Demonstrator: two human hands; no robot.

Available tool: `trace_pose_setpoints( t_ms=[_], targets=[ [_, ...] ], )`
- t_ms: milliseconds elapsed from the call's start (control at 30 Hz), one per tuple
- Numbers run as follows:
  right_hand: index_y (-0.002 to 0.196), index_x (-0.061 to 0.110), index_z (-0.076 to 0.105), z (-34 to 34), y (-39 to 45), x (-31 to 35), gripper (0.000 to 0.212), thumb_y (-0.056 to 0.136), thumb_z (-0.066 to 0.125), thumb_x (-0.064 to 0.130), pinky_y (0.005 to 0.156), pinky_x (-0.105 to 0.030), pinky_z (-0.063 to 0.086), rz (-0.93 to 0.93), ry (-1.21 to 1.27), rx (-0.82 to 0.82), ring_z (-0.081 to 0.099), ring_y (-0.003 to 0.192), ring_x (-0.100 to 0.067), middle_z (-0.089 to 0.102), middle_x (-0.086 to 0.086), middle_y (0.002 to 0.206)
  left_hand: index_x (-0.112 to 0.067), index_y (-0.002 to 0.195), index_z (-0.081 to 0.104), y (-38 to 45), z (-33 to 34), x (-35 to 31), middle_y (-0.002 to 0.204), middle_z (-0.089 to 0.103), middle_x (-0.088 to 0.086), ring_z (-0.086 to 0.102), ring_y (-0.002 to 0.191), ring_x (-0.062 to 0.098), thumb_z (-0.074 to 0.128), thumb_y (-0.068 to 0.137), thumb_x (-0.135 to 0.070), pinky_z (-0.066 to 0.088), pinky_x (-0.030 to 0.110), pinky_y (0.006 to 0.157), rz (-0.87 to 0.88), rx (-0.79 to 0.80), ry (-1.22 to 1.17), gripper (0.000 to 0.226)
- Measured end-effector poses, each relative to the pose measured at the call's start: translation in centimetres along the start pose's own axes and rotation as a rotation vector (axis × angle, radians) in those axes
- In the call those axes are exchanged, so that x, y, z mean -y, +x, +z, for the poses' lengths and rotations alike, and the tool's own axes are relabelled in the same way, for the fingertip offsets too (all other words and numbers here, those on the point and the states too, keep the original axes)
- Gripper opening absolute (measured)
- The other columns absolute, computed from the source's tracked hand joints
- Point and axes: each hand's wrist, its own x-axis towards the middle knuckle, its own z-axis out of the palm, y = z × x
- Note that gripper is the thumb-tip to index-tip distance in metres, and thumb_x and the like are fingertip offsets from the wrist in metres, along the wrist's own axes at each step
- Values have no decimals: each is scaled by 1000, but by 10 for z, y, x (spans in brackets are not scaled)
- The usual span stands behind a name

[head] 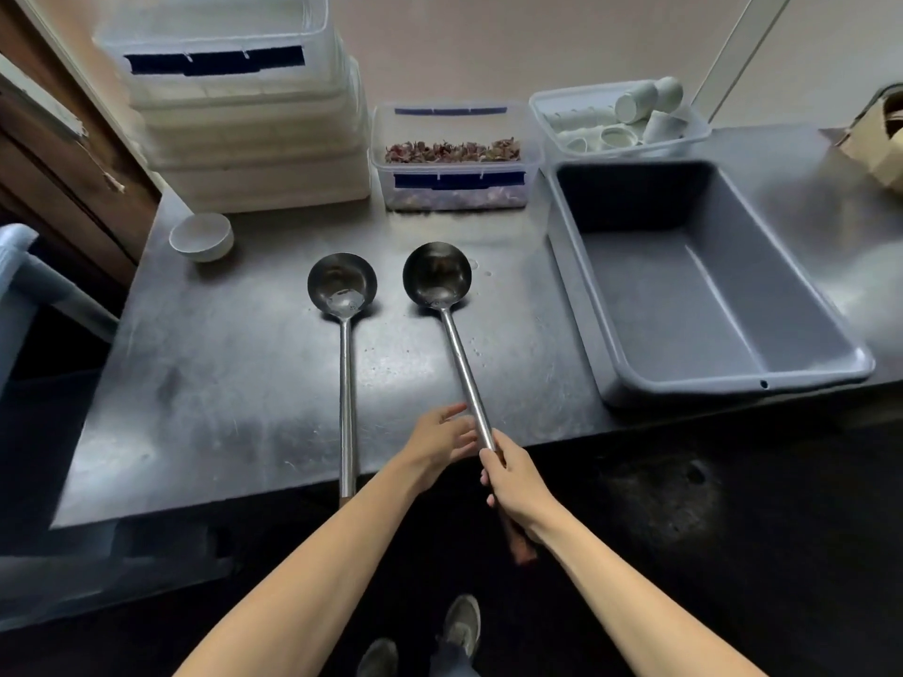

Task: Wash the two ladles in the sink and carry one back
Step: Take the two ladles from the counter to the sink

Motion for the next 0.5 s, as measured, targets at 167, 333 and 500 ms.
trace_pose_setpoints(
  t_ms=[167, 333, 500],
  targets=[
    [125, 24, 61, 5, -18, 4, 31, 104, 41, 15, 49, -23, 45, -16, 13, -57, 48, 60, -5, 52, -2, 75, 2, 136, 49, -7, 2, -2, 118, 67, 20, 71, 103, 27, 63, 92, 2, 58, 34, 91, -4, 49, -79, 47],
    [116, 29, 64, 17, -57, -3, 28, 103, 41, 18, 49, -25, 46, 4, 11, -124, 48, 61, -10, 50, -3, 71, 1, 132, 52, -29, -3, 7, 117, 68, 21, 73, 100, 29, 71, 84, 4, 59, 36, 89, -47, 114, -29, 52],
    [114, 31, 64, 30, -116, -11, 26, 102, 42, 23, 51, -28, 48, 22, -2, -212, 51, 67, -19, 52, -4, 75, 1, 121, 54, -70, 0, 23, 111, 69, 24, 73, 97, 33, 69, 85, 7, 58, 40, 90, -87, 221, 27, 40]
  ],
)
